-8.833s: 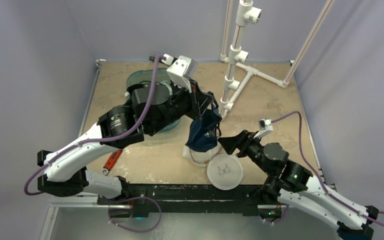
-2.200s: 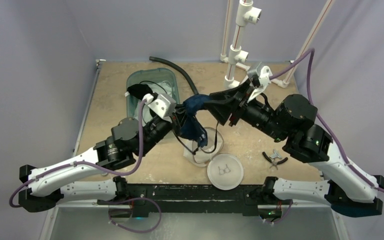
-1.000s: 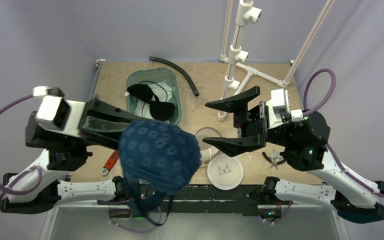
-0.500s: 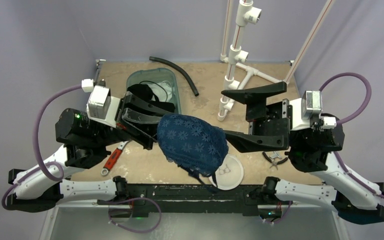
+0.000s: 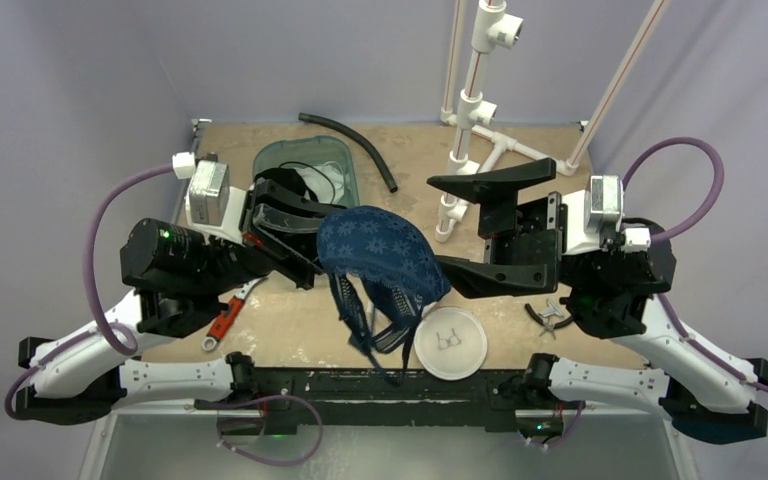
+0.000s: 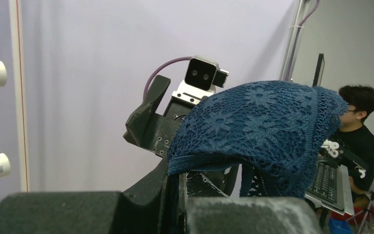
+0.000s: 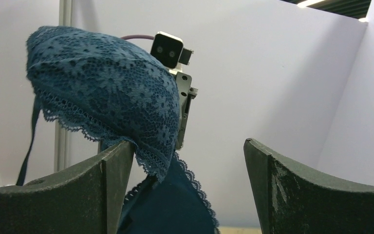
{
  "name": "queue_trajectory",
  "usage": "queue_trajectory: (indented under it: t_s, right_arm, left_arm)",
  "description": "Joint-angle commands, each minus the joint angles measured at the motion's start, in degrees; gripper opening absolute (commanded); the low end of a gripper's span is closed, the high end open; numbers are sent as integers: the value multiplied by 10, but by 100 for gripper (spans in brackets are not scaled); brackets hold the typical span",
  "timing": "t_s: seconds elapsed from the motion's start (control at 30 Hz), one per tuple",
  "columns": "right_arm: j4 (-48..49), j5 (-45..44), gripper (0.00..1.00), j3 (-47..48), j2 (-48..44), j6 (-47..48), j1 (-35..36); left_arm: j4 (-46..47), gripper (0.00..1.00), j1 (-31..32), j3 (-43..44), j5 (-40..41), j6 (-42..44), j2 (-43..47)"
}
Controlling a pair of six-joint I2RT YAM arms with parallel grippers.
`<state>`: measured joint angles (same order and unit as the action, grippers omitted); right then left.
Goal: Unzip the laundry bag and remove the bra
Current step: Adjust the bra.
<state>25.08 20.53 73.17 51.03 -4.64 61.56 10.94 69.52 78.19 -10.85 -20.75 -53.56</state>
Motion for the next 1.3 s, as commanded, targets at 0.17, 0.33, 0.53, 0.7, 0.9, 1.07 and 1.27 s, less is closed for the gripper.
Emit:
queue_trajectory:
  t_s: [0.17, 0.33, 0.53, 0.7, 0.9, 1.07, 1.27]
  right_arm:
    - [11, -20, 90, 14, 2, 8, 1]
    - [-8, -49, 95, 2, -7, 13, 1]
    - [20, -75, 93, 0, -1, 11, 1]
    - [25, -53, 92, 25, 18, 15, 1]
    - [31, -25, 87, 41, 33, 16, 1]
    - [12, -24, 49, 50, 36, 18, 2]
    - [-57, -63, 26, 59, 25, 43, 2]
  left_arm:
    - [27, 0, 2, -14, 94, -27, 11]
    - [34, 0, 2, -18, 121, -22, 33]
    - [23, 0, 3, -21, 85, -34, 20]
    - [10, 0, 3, -19, 75, -44, 6]
    - [10, 0, 2, -26, 68, -58, -8]
    - [1, 9, 2, -27, 73, -60, -13]
    - [-39, 67, 2, -50, 115, -46, 26]
